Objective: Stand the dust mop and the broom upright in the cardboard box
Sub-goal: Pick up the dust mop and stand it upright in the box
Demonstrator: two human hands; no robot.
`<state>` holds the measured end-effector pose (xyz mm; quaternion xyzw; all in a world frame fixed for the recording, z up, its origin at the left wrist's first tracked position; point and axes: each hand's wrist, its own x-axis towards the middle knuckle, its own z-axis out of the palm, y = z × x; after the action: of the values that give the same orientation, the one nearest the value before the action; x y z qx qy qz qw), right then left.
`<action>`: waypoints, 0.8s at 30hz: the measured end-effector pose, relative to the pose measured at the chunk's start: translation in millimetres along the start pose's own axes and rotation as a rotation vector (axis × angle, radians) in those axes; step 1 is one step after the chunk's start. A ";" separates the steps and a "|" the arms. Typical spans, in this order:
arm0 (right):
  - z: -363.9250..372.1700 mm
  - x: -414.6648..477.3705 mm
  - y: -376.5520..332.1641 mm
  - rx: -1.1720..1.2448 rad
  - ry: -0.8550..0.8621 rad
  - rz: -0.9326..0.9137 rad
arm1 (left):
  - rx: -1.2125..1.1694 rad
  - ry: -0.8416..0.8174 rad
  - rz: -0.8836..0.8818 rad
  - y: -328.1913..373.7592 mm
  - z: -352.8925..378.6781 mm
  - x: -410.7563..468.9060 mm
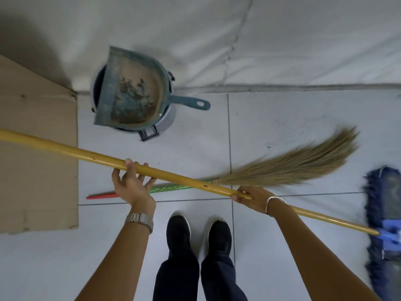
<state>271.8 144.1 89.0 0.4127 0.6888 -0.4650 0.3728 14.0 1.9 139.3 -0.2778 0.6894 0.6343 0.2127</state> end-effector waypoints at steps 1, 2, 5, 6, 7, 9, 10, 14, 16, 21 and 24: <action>-11.7 -18.8 -7.5 0.024 0.035 -0.013 | -0.005 -0.040 0.033 20.7 4.5 -16.5; -25.9 -37.7 -16.4 0.036 0.054 -0.014 | -0.007 -0.082 0.070 43.6 11.2 -33.8; -63.9 -76.1 -42.4 0.068 0.075 -0.061 | 0.002 -0.196 0.207 105.7 37.6 -73.3; -77.8 -92.6 -54.6 0.080 0.094 -0.078 | -0.011 -0.227 0.244 132.2 47.4 -89.8; -93.8 -113.1 -69.0 0.088 0.121 -0.099 | -0.031 -0.256 0.283 162.2 56.6 -107.9; -120.9 -148.5 -95.7 0.106 0.170 -0.150 | -0.052 -0.306 0.359 218.7 73.0 -140.9; -134.3 -168.9 -111.0 0.115 0.185 -0.180 | -0.065 -0.334 0.392 248.9 79.2 -159.2; -183.1 -267.0 -182.7 0.150 0.259 -0.317 | -0.106 -0.407 0.549 381.7 80.3 -243.0; -197.0 -313.0 -215.4 0.199 0.311 -0.393 | -0.119 -0.458 0.630 439.1 72.3 -283.2; -210.0 -413.6 -287.9 0.311 0.401 -0.548 | -0.138 -0.570 0.815 555.8 35.6 -373.5; -204.9 -460.0 -325.5 0.336 0.429 -0.639 | -0.133 -0.617 0.924 606.0 2.4 -415.9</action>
<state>122.7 162.6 669.5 0.3209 0.7587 -0.5667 -0.0147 -67.6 76.2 865.9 0.2390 0.6039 0.7555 0.0864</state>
